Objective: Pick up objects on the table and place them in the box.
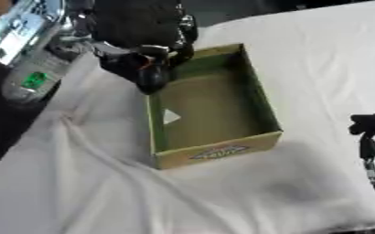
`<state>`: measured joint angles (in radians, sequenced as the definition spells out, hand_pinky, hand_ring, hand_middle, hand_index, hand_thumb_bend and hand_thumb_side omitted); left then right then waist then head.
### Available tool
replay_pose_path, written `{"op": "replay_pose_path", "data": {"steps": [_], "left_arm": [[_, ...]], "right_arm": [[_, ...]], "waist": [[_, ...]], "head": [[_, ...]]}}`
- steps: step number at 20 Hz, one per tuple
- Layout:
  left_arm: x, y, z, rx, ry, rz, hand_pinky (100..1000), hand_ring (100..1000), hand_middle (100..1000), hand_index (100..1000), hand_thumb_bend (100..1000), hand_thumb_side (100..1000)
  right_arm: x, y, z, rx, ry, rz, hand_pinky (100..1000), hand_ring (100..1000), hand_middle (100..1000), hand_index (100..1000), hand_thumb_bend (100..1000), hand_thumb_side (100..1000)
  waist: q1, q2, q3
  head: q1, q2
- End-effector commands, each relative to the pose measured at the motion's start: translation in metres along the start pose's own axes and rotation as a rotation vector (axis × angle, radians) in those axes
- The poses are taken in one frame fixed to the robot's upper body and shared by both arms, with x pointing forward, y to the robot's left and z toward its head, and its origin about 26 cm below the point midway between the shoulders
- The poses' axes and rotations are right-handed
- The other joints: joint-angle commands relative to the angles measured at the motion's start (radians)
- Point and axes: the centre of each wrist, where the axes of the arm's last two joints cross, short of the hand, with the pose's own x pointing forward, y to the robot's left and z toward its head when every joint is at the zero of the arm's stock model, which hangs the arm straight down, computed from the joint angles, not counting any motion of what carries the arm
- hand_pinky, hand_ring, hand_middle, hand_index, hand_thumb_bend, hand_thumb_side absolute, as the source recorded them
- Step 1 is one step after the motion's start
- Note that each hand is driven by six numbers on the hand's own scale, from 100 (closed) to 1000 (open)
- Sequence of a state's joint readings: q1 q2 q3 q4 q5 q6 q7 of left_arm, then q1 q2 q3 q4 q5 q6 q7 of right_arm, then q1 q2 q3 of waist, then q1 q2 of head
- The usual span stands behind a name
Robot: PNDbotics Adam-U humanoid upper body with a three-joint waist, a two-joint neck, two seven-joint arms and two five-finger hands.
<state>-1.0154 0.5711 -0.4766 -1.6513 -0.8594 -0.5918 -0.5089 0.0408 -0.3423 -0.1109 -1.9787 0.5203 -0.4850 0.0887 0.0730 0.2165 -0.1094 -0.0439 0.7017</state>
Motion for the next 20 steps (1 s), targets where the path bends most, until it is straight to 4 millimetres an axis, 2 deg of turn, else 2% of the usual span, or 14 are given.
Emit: {"op": "replay_pose_path", "data": {"steps": [1, 4, 6, 9, 14, 15, 19, 20], "left_arm": [[-0.003, 0.000, -0.006, -0.028, -0.018, -0.039, 100, 164, 322, 415, 433, 100], [-0.003, -0.012, -0.014, -0.053, -0.007, -0.055, 100, 174, 328, 419, 470, 100], [-0.004, -0.020, -0.019, -0.065, 0.013, -0.079, 106, 208, 361, 439, 559, 100], [-0.005, -0.031, -0.026, -0.083, 0.056, -0.144, 190, 271, 412, 482, 711, 100], [-0.009, -0.059, -0.035, -0.115, 0.121, -0.231, 229, 297, 426, 487, 821, 164], [-0.009, -0.065, -0.036, -0.114, 0.131, -0.244, 289, 337, 457, 514, 840, 254], [-0.012, -0.081, -0.037, -0.089, 0.155, -0.292, 459, 424, 509, 552, 849, 329], [-0.012, -0.083, -0.037, -0.081, 0.156, -0.301, 464, 423, 508, 552, 848, 327]], "right_arm": [[0.004, -0.005, -0.006, -0.007, -0.034, 0.009, 417, 558, 567, 780, 100, 752], [0.004, -0.005, -0.007, -0.006, -0.041, 0.005, 417, 558, 567, 780, 100, 752], [0.005, -0.005, -0.008, -0.004, -0.044, 0.001, 416, 558, 567, 780, 100, 752], [0.005, -0.004, -0.009, -0.002, -0.049, -0.005, 416, 558, 566, 780, 100, 752], [0.006, -0.004, -0.010, 0.000, -0.055, -0.009, 416, 558, 566, 780, 100, 752], [0.006, -0.004, -0.010, 0.001, -0.056, -0.010, 416, 558, 566, 780, 100, 752], [0.006, -0.004, -0.010, 0.000, -0.055, -0.010, 416, 558, 566, 780, 100, 752], [0.006, -0.004, -0.010, -0.001, -0.055, -0.010, 416, 558, 566, 780, 100, 752]], "waist": [[-0.006, -0.012, -0.005], [-0.005, -0.012, -0.014], [-0.004, -0.012, -0.022], [-0.002, -0.011, -0.033], [0.000, -0.009, -0.049], [0.001, -0.008, -0.051], [0.001, -0.007, -0.053], [0.001, -0.007, -0.052]], "head": [[0.000, -0.014], [0.003, -0.017], [0.006, -0.021], [0.010, -0.025], [0.017, -0.032], [0.017, -0.033], [0.015, -0.033], [0.015, -0.033]]}}
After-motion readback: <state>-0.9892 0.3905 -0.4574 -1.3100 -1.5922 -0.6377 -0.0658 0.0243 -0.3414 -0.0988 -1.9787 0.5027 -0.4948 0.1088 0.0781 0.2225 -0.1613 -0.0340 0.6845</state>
